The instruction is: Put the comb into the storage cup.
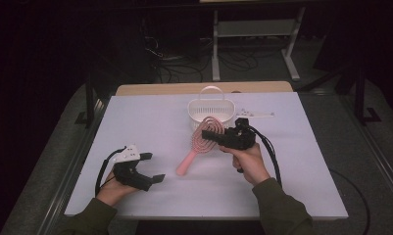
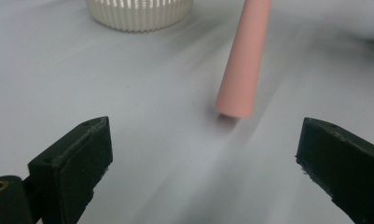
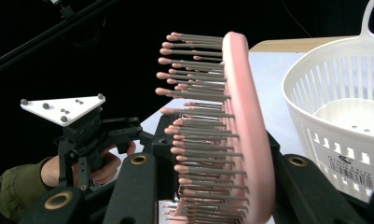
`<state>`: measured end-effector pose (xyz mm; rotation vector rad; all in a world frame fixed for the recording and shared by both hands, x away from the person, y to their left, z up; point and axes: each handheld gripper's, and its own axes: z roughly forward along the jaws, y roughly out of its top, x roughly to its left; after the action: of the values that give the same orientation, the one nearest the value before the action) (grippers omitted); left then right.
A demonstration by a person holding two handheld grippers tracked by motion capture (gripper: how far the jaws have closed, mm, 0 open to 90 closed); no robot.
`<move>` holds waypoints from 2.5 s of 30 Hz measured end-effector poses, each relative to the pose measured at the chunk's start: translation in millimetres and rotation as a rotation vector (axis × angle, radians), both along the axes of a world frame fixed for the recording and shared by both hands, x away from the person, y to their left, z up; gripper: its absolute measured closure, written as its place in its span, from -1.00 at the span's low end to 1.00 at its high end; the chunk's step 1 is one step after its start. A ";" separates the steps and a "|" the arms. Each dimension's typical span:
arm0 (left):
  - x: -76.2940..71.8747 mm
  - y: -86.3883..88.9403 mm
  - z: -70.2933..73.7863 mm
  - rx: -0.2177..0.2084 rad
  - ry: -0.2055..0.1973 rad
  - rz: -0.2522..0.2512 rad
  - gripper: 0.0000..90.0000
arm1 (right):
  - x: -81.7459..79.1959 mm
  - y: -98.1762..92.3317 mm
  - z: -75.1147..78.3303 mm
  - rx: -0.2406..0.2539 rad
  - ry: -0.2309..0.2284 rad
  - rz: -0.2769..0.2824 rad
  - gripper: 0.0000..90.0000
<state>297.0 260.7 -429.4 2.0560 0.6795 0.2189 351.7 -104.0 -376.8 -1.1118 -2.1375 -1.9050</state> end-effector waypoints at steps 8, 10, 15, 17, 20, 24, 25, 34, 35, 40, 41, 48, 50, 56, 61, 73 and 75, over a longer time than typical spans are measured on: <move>-3.7 5.5 -4.1 0.006 0.003 -0.008 -1.00 | 0.0 -2.8 1.7 0.015 0.002 -0.008 0.40; -3.1 5.7 -4.1 0.002 0.004 -0.006 -1.00 | 0.1 -4.3 2.6 0.022 -0.003 -0.014 0.39; -2.2 5.6 -4.7 0.006 0.013 -0.011 -1.00 | 0.4 -8.0 5.2 0.035 -0.007 -0.020 0.39; -3.0 5.0 -4.7 0.011 0.003 -0.016 -1.00 | 0.4 -8.9 6.4 0.038 -0.009 -0.024 0.39; -3.1 4.5 -4.4 0.009 -0.001 -0.022 -1.00 | 0.4 -11.2 9.1 0.041 -0.017 -0.030 0.40; -1.6 3.8 -5.6 0.010 0.012 -0.027 -1.00 | 0.3 -14.7 13.8 0.050 -0.030 -0.037 0.39; -1.4 3.6 -5.7 0.008 0.015 -0.026 -1.00 | 0.2 -15.3 14.9 0.055 -0.031 -0.037 0.39; -3.0 1.5 -6.5 0.029 0.012 -0.038 -1.00 | 1.2 -23.2 24.6 0.061 -0.055 -0.055 0.39; -3.3 1.1 -6.6 0.034 0.015 -0.041 -1.00 | 1.4 -24.3 25.9 0.062 -0.056 -0.057 0.40; -3.6 0.0 -7.4 0.038 0.023 -0.045 -1.00 | 3.4 -28.2 31.2 0.071 -0.069 -0.067 0.40; -3.6 0.0 -7.5 0.039 0.022 -0.044 -1.00 | 3.9 -28.8 31.9 0.070 -0.070 -0.071 0.40; -5.0 -1.6 -8.4 0.061 0.016 -0.044 -1.00 | 7.3 -33.4 38.7 0.082 -0.081 -0.081 0.40; -5.5 -2.4 -9.0 0.065 0.014 -0.045 -1.00 | 8.1 -34.3 41.2 0.081 -0.084 -0.083 0.40; -6.2 -2.9 -9.4 0.068 0.014 -0.053 -1.00 | 12.1 -37.9 48.1 0.086 -0.092 -0.093 0.40; -6.3 -2.4 -9.1 0.064 0.007 -0.048 -1.00 | 15.5 -40.1 54.3 0.091 -0.100 -0.101 0.40; -7.4 -3.0 -9.9 0.062 -0.002 -0.047 -1.00 | 24.3 -46.2 66.7 0.104 -0.114 -0.125 0.40; -7.2 -2.9 -10.0 0.062 0.000 -0.048 -1.00 | 26.0 -47.3 67.9 0.102 -0.117 -0.129 0.40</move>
<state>289.7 257.8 -439.4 2.1290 0.6296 0.2151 377.8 -151.3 -308.9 -1.1721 -2.0431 -2.1601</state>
